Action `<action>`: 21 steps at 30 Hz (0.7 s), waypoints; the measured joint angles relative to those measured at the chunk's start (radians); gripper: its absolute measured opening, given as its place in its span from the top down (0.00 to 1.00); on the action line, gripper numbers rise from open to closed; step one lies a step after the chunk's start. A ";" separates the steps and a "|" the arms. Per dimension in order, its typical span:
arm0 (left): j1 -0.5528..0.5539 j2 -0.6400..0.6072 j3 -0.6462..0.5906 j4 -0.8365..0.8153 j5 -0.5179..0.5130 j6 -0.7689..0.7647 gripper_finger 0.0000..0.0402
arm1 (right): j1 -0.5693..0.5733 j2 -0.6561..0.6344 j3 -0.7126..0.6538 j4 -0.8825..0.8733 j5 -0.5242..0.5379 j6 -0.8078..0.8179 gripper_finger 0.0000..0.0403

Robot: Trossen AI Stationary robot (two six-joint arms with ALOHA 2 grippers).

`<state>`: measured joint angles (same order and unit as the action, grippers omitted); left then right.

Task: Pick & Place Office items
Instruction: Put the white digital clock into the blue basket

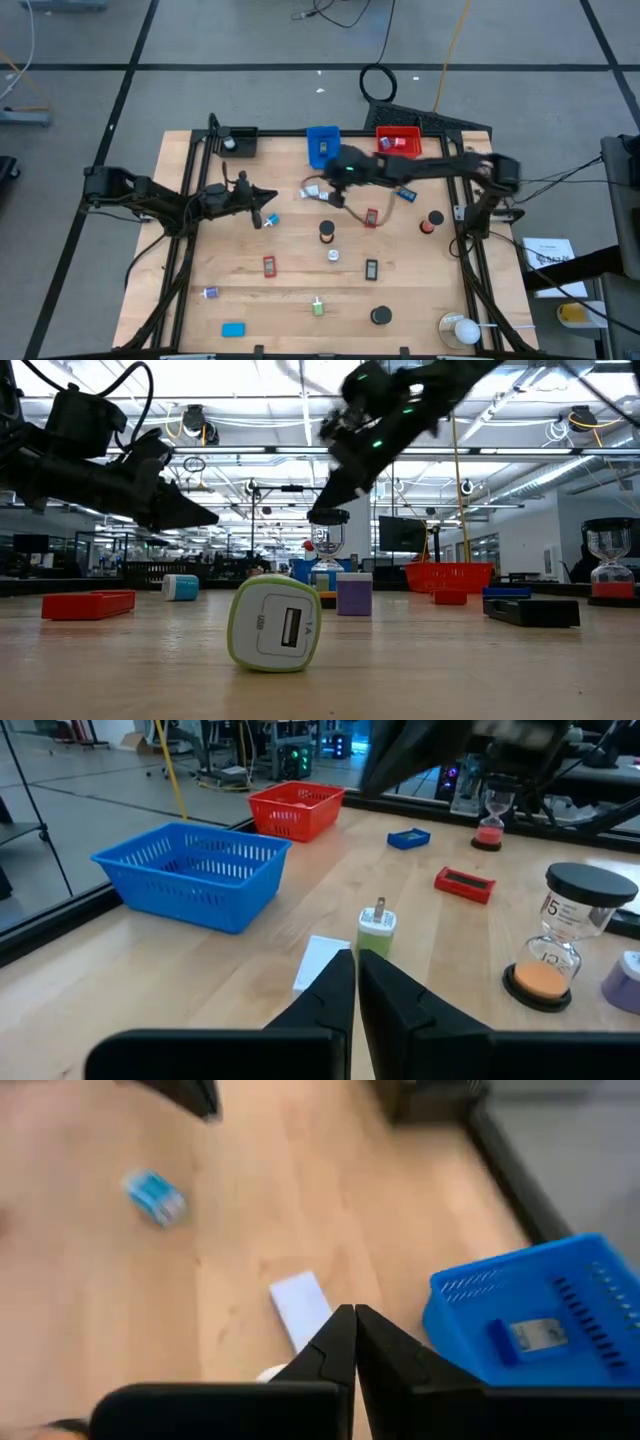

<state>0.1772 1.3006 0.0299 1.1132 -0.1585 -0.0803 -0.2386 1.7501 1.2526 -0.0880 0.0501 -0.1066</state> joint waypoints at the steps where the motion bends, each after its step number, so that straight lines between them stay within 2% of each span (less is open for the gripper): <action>1: 0.000 0.000 0.000 -0.002 0.000 0.003 0.94 | 0.000 0.045 0.053 -0.048 0.002 -0.008 0.98; 4: 0.000 0.000 0.000 -0.005 0.000 0.005 0.96 | 0.001 0.159 0.177 -0.157 0.001 -0.032 0.93; 8: 0.000 0.000 0.000 -0.013 0.000 0.007 0.99 | 0.001 0.249 0.272 -0.233 -0.002 -0.065 0.79; 16: 0.000 0.000 0.000 -0.012 -0.001 0.006 0.93 | 0.005 0.294 0.297 -0.217 0.001 -0.100 0.47; 21: 0.000 0.000 0.000 -0.011 -0.001 0.006 0.93 | 0.003 0.295 0.297 -0.203 -0.041 -0.088 0.35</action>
<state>0.1772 1.3010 0.0299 1.1019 -0.1596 -0.0738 -0.2355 2.0449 1.5494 -0.2915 0.0089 -0.1950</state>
